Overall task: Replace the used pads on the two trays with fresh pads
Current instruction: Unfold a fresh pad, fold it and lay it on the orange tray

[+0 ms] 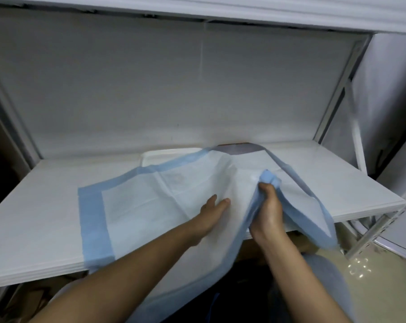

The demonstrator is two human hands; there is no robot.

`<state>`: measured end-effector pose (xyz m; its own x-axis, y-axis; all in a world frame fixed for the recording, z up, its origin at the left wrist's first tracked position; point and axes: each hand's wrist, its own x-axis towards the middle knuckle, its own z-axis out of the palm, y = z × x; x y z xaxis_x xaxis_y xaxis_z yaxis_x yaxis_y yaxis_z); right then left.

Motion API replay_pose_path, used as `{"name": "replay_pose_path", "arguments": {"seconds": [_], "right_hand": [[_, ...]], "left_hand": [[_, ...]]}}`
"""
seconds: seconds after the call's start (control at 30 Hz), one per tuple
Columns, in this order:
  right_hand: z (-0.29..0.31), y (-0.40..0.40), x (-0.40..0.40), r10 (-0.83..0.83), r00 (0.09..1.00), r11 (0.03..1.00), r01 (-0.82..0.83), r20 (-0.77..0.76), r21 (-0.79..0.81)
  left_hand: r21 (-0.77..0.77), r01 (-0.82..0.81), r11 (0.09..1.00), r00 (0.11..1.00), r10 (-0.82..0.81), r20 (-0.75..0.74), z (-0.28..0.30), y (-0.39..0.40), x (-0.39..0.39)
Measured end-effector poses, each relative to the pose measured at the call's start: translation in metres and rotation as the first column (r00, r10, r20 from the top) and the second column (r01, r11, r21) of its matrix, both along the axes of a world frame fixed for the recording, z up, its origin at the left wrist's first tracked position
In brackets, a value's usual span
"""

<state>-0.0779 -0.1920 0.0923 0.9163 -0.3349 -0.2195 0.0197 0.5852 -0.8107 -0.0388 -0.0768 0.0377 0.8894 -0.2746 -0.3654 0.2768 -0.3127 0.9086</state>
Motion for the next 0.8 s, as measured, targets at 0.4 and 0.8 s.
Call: {"name": "replay_pose_path", "arguments": {"seconds": [0.4,0.8], "right_hand": [[-0.007,-0.068,-0.008,-0.350,0.868,0.530,0.493,0.352,-0.690],[-0.010,-0.087,-0.024,-0.323,0.872,0.457,0.485,0.369,-0.745]], "left_hand": [[0.135,-0.011,0.991,0.974,-0.020,0.225,0.022,0.002,0.042],[0.571,0.276,0.774,0.400,-0.632,0.664,0.062,-0.066,0.043]]}}
